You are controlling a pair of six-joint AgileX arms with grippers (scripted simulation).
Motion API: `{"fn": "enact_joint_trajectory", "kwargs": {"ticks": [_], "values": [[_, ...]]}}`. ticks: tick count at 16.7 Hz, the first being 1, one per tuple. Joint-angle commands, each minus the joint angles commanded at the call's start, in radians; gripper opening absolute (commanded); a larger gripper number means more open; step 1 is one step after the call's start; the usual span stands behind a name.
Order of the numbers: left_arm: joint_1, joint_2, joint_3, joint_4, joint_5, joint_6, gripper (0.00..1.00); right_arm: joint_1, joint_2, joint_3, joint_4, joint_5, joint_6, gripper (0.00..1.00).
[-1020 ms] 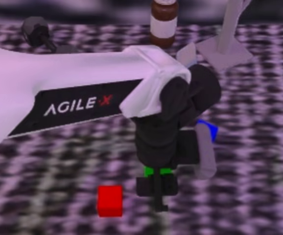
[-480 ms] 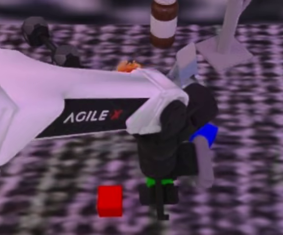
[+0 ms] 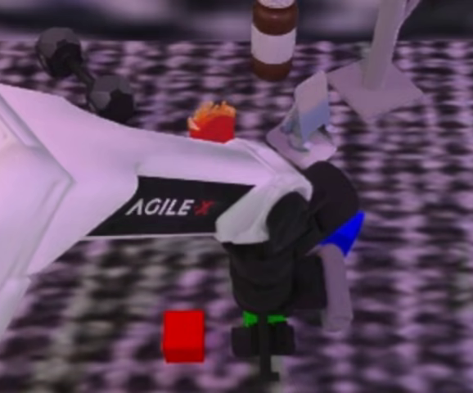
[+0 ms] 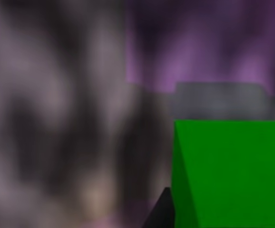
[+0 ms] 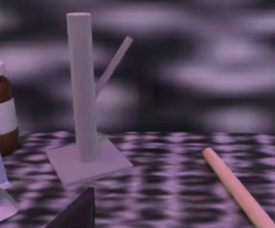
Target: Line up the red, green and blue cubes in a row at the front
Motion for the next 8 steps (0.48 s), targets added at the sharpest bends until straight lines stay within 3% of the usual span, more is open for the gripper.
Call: {"fn": "enact_joint_trajectory", "kwargs": {"ticks": [8], "values": [[0.000,0.000,0.000,0.000,0.000,0.000,0.68,0.000,0.000,0.000,0.000,0.000,0.000,1.00]]}}
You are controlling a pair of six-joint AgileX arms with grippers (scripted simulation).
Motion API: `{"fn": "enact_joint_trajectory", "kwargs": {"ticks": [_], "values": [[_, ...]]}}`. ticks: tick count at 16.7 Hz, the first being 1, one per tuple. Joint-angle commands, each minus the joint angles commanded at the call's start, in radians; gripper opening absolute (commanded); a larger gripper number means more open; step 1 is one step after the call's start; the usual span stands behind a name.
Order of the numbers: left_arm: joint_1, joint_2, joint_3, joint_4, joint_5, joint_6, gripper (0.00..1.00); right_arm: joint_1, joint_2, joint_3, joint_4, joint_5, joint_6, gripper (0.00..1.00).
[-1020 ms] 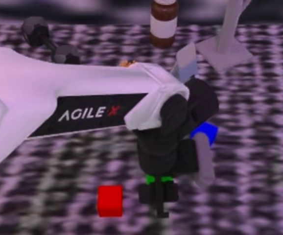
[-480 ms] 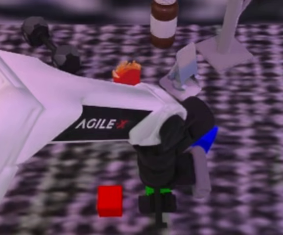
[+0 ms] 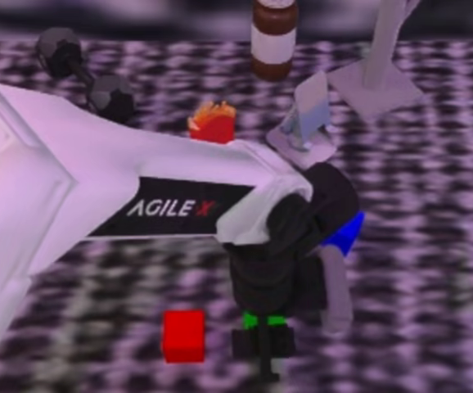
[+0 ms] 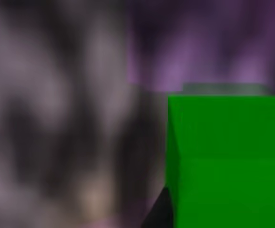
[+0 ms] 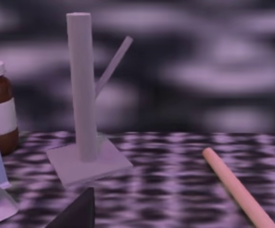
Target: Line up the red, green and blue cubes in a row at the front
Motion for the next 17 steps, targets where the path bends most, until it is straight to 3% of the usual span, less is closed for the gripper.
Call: {"fn": "enact_joint_trajectory", "kwargs": {"ticks": [4,5,14,17], "values": [[0.000,0.000,0.000,0.000,0.000,0.000,0.98,0.000,0.000,0.000,0.000,0.000,0.000,1.00],[0.000,0.000,0.000,0.000,0.000,0.000,1.00,0.000,0.000,0.000,0.000,0.000,0.000,1.00],[0.002,-0.002,0.003,-0.004,0.000,0.000,1.00,0.000,0.000,0.000,0.000,0.000,0.000,1.00],[0.008,-0.027,0.047,-0.073,0.000,-0.002,1.00,0.000,0.000,0.000,0.000,0.000,0.000,1.00]]}}
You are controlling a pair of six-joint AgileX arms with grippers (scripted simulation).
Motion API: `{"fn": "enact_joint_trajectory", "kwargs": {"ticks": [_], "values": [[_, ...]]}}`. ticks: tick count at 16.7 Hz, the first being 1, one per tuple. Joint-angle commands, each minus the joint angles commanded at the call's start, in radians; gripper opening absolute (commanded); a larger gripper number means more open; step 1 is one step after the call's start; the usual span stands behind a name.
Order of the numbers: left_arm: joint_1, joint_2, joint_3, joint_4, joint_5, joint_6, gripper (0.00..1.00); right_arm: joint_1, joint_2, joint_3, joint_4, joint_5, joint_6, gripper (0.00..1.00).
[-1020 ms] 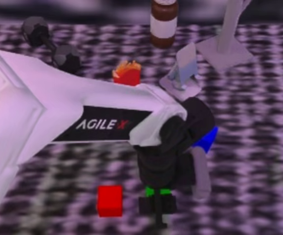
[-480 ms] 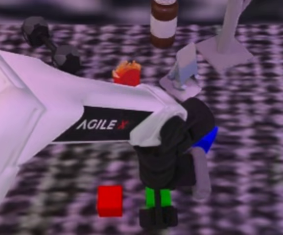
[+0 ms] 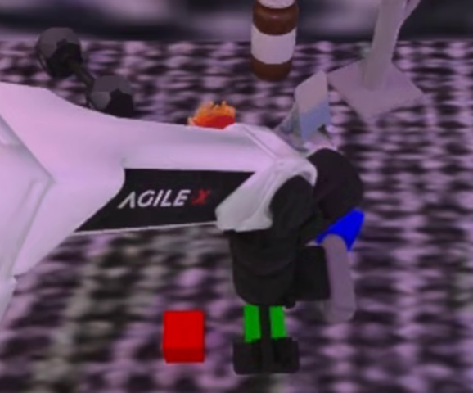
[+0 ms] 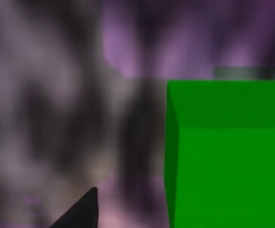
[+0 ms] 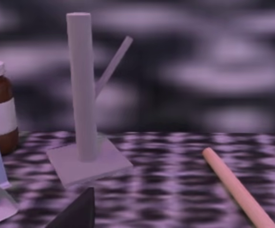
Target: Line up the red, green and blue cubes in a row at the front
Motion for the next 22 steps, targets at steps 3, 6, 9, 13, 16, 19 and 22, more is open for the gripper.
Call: {"fn": "enact_joint_trajectory", "kwargs": {"ticks": [3,6,9,13,16,19,22], "values": [[0.007,-0.043,0.063,-0.116,0.000,0.000,1.00,0.000,0.000,0.000,0.000,0.000,0.000,1.00],[0.012,-0.074,0.100,-0.175,0.000,-0.001,1.00,0.000,0.000,0.000,0.000,0.000,0.000,1.00],[0.007,-0.071,0.098,-0.173,0.000,-0.001,1.00,0.000,0.000,0.000,0.000,0.000,0.000,1.00],[0.039,-0.127,0.048,-0.138,-0.005,-0.020,1.00,0.021,0.061,0.061,-0.040,-0.003,-0.019,1.00],[0.119,-0.273,-0.073,-0.057,-0.012,-0.070,1.00,0.063,0.217,0.213,-0.134,-0.004,-0.064,1.00],[0.232,-0.498,-0.248,0.055,-0.019,-0.143,1.00,0.120,0.468,0.431,-0.268,-0.002,-0.127,1.00],[0.367,-0.792,-0.470,0.193,-0.023,-0.236,1.00,0.185,0.799,0.680,-0.431,0.000,-0.201,1.00]]}}
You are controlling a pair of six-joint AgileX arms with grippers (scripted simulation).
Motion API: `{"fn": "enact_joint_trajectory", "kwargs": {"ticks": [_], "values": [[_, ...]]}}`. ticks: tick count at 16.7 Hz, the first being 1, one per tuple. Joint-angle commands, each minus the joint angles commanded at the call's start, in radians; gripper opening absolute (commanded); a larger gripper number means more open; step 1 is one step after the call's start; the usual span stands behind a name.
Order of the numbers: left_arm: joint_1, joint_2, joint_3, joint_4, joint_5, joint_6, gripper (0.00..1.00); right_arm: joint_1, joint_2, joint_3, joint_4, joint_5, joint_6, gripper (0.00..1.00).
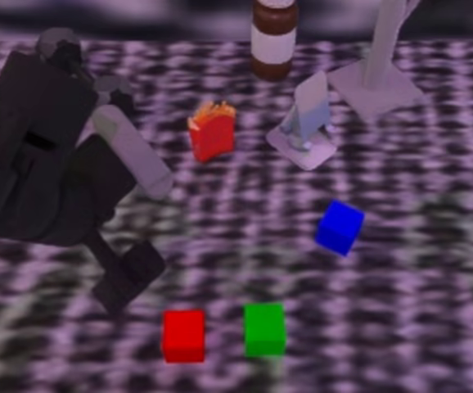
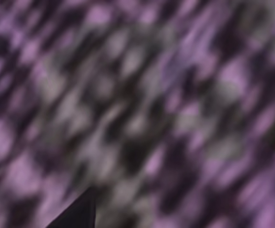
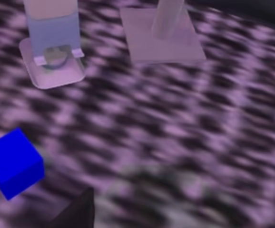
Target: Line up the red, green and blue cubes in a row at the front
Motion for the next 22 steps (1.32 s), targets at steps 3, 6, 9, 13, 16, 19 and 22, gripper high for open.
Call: {"fn": "enact_joint_trajectory", "kwargs": {"ticks": [3,6,9,13,16,19,22], "values": [[0.142,-0.315,-0.245,0.150,-0.001,-0.100,1.00,0.070,0.366,0.253,-0.177,0.001,-0.078,1.00],[0.275,-0.614,-0.476,0.300,0.000,-0.196,1.00,0.138,0.696,0.492,-0.349,0.000,-0.153,1.00],[0.382,-0.859,-0.659,0.433,0.004,-0.277,1.00,0.199,0.965,0.711,-0.495,-0.001,-0.220,1.00],[0.490,-1.099,-0.828,0.590,0.013,-0.367,1.00,0.262,1.251,0.956,-0.638,0.000,-0.291,1.00],[0.537,-1.215,-0.891,0.670,0.019,-0.410,1.00,0.291,1.374,1.070,-0.699,0.002,-0.322,1.00],[0.552,-1.257,-0.910,0.698,0.022,-0.425,1.00,0.299,1.411,1.108,-0.718,0.003,-0.332,1.00],[0.552,-1.257,-0.910,0.698,0.022,-0.425,1.00,0.299,1.411,1.108,-0.718,0.003,-0.332,1.00]]}}
